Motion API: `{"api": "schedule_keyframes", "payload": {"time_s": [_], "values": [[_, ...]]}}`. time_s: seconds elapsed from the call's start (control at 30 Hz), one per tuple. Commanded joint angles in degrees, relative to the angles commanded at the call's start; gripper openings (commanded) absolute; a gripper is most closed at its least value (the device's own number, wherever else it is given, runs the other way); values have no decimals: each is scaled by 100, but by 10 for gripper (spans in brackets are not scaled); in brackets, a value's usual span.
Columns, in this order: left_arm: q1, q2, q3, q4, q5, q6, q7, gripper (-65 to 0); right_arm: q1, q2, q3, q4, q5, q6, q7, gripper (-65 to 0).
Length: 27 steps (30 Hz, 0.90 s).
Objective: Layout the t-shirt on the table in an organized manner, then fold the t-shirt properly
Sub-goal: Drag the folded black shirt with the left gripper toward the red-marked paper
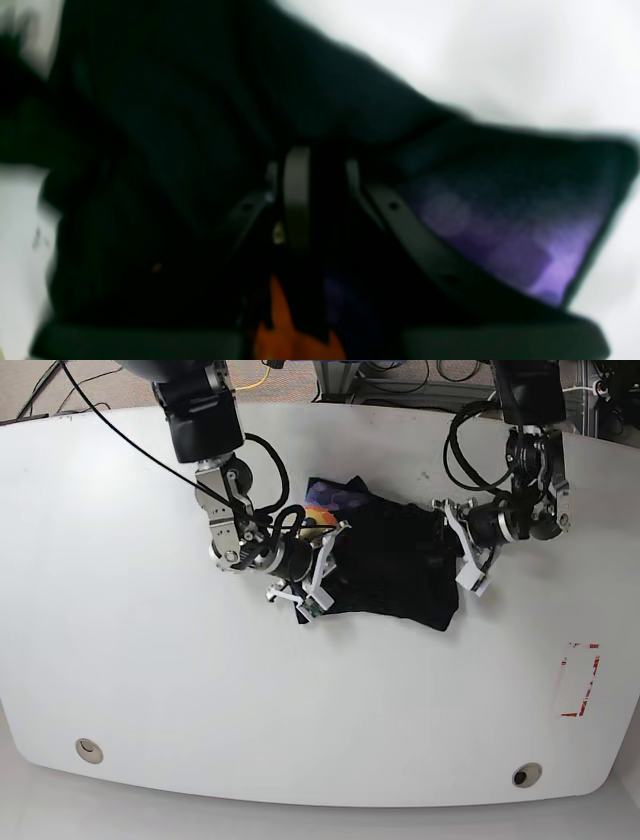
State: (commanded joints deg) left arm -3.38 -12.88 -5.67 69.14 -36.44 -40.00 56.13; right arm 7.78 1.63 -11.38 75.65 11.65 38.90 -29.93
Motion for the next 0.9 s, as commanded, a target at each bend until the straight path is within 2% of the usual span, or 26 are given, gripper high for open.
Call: {"api": "schedule_keyframes", "payload": {"time_s": [0.07,0.17,0.23,0.37,0.43,0.53,0.7,0.9], "values": [[-325,-237,229,-387,0,0,-264,-525,-360,123,62,466,0,0,-158,-563],[-756,-475,360,-809,0,0,-404,-525,-615,123,62,870,9,-53,-413,-563],[-1143,-659,369,-1020,0,0,-404,-525,-870,123,44,1319,35,-237,-545,-563],[-1565,-888,360,-976,-79,0,-387,-525,-967,70,35,1978,70,-413,-985,-563],[-1758,-1020,343,-800,-334,0,-229,-525,-967,-44,62,2382,70,-431,-1336,-563],[-1960,-1240,299,-387,-853,0,281,-525,-853,-70,62,2963,70,-431,-1811,-563],[-1758,-1240,-123,316,-1609,0,879,-525,-554,-70,62,3209,53,-431,-2127,-563],[-949,-1055,-255,1064,-1996,0,1099,-525,-211,-88,44,2558,9,-431,-2101,-563]]}}
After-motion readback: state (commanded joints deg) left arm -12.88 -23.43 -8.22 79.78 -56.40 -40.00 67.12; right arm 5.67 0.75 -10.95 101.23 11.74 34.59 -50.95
